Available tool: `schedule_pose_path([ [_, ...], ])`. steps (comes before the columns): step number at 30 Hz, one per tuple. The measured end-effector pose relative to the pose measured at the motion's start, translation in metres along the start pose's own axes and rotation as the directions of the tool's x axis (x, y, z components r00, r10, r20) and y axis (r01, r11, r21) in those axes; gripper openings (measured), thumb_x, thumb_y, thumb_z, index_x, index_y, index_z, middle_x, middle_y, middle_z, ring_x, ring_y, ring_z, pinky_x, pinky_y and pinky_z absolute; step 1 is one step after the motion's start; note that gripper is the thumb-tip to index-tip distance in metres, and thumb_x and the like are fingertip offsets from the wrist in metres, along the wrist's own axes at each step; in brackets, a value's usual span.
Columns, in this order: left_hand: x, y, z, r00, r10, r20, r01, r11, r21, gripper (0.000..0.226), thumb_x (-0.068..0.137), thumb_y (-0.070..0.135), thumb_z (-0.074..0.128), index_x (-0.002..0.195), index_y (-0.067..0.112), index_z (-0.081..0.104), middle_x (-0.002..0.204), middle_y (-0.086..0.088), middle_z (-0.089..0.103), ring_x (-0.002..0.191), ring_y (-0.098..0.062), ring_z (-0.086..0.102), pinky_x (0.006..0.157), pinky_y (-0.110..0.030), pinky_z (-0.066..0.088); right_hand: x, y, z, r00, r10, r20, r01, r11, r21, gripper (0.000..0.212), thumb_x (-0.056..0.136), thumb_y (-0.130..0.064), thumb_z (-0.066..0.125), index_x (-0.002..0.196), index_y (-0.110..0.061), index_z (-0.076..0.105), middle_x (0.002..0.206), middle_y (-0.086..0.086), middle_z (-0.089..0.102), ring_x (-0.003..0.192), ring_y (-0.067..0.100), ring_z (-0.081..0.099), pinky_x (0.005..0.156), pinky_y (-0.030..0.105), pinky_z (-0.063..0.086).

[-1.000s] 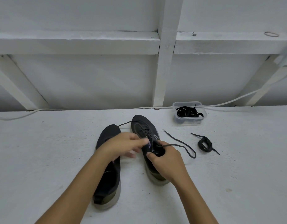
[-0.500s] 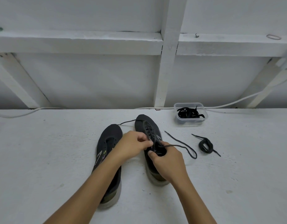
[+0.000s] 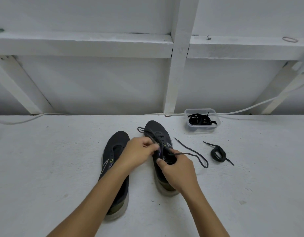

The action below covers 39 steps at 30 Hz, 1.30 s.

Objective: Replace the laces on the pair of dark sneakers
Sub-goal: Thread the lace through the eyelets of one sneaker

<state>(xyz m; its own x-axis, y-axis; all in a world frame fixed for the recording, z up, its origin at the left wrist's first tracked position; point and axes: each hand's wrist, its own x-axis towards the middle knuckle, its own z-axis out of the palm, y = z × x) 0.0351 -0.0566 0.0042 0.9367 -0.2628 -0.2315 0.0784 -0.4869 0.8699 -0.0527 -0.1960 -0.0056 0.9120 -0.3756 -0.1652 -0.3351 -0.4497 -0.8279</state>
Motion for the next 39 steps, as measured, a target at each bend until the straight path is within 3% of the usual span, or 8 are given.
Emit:
schedule_pose_path([
  [4, 0.007, 0.0, -0.018, 0.906, -0.189, -0.379, 0.048, 0.935, -0.352, 0.015, 0.099, 0.035, 0.059, 0.092, 0.024, 0.067, 0.084, 0.005, 0.074, 0.077, -0.007, 0.068, 0.058, -0.024, 0.052, 0.001, 0.001, 0.001, 1.0, 0.006, 0.007, -0.006, 1.0, 0.001, 0.025, 0.08, -0.045, 0.074, 0.091, -0.05, 0.052, 0.077, -0.033, 0.056, 0.076, -0.012, 0.052, 0.066, 0.011, 0.039],
  [9, -0.004, -0.006, -0.009, 0.984, -0.09, 0.152, 0.122, 0.968, -0.22, 0.015, 0.088, 0.045, 0.072, 0.089, 0.032, 0.078, 0.092, 0.011, 0.076, 0.086, -0.004, 0.072, 0.067, -0.023, 0.059, 0.0, 0.0, 0.001, 1.0, 0.005, -0.004, -0.005, 1.0, -0.013, 0.024, 0.081, -0.041, 0.073, 0.08, -0.055, 0.054, 0.073, -0.032, 0.06, 0.076, -0.009, 0.055, 0.068, 0.012, 0.04],
  [12, -0.006, -0.007, -0.002, 0.97, 0.028, 0.241, -0.008, 0.996, -0.084, 0.01, 0.084, 0.043, 0.077, 0.091, 0.036, 0.079, 0.097, 0.022, 0.074, 0.086, 0.008, 0.067, 0.069, -0.011, 0.049, -0.002, -0.002, 0.0, 1.0, -0.002, -0.001, 0.002, 1.0, -0.004, 0.029, 0.081, -0.041, 0.072, 0.076, -0.063, 0.054, 0.069, -0.038, 0.059, 0.073, -0.016, 0.053, 0.065, 0.006, 0.037],
  [16, 0.0, 0.0, -0.002, 0.993, 0.11, -0.042, -0.109, 0.993, 0.041, 0.006, 0.088, 0.035, 0.073, 0.086, 0.032, 0.077, 0.08, 0.017, 0.075, 0.076, 0.004, 0.068, 0.065, -0.007, 0.047, -0.002, -0.002, 0.001, 1.0, 0.016, -0.016, -0.016, 1.0, 0.004, 0.024, 0.078, -0.044, 0.074, 0.075, -0.057, 0.053, 0.07, -0.034, 0.059, 0.075, -0.01, 0.055, 0.067, 0.013, 0.041],
  [20, 0.007, 0.005, -0.02, 0.934, -0.085, -0.346, -0.044, 0.937, -0.347, 0.015, 0.095, 0.034, 0.065, 0.088, 0.024, 0.072, 0.085, 0.004, 0.076, 0.076, -0.007, 0.071, 0.066, -0.029, 0.058, 0.0, 0.0, 0.001, 0.999, 0.032, -0.006, -0.032, 0.999, 0.007, 0.024, 0.08, -0.044, 0.073, 0.083, -0.052, 0.051, 0.077, -0.032, 0.058, 0.078, -0.006, 0.056, 0.068, 0.016, 0.042],
  [23, 0.002, 0.001, -0.022, 0.997, -0.057, 0.048, 0.065, 0.982, -0.175, 0.02, 0.089, 0.045, 0.07, 0.087, 0.026, 0.077, 0.091, 0.005, 0.076, 0.081, -0.002, 0.072, 0.067, -0.023, 0.059, 0.0, -0.001, 0.001, 1.0, 0.029, -0.006, -0.029, 0.999, -0.012, 0.02, 0.081, -0.044, 0.072, 0.087, -0.05, 0.054, 0.077, -0.029, 0.061, 0.078, -0.004, 0.057, 0.069, 0.017, 0.042],
  [26, -0.007, 0.001, -0.012, 0.949, -0.053, 0.312, 0.056, 0.998, 0.001, 0.024, 0.076, 0.055, 0.078, 0.09, 0.035, 0.079, 0.094, 0.017, 0.075, 0.089, 0.002, 0.07, 0.073, -0.023, 0.058, -0.001, -0.004, 0.0, 1.0, 0.022, -0.006, -0.022, 1.0, -0.007, 0.018, 0.082, -0.05, 0.07, 0.077, -0.055, 0.054, 0.068, -0.033, 0.06, 0.07, -0.013, 0.054, 0.063, 0.011, 0.039],
  [39, 0.001, 0.012, -0.008, 0.97, -0.1, 0.223, 0.093, 0.995, 0.04, 0.016, 0.08, 0.036, 0.079, 0.078, 0.02, 0.079, 0.074, 0.005, 0.075, 0.068, -0.005, 0.068, 0.068, -0.026, 0.053, -0.001, -0.002, -0.001, 1.0, 0.029, 0.01, -0.029, 1.0, -0.001, 0.022, 0.082, -0.041, 0.073, 0.086, -0.051, 0.054, 0.075, -0.029, 0.06, 0.075, -0.008, 0.054, 0.067, 0.014, 0.04],
])
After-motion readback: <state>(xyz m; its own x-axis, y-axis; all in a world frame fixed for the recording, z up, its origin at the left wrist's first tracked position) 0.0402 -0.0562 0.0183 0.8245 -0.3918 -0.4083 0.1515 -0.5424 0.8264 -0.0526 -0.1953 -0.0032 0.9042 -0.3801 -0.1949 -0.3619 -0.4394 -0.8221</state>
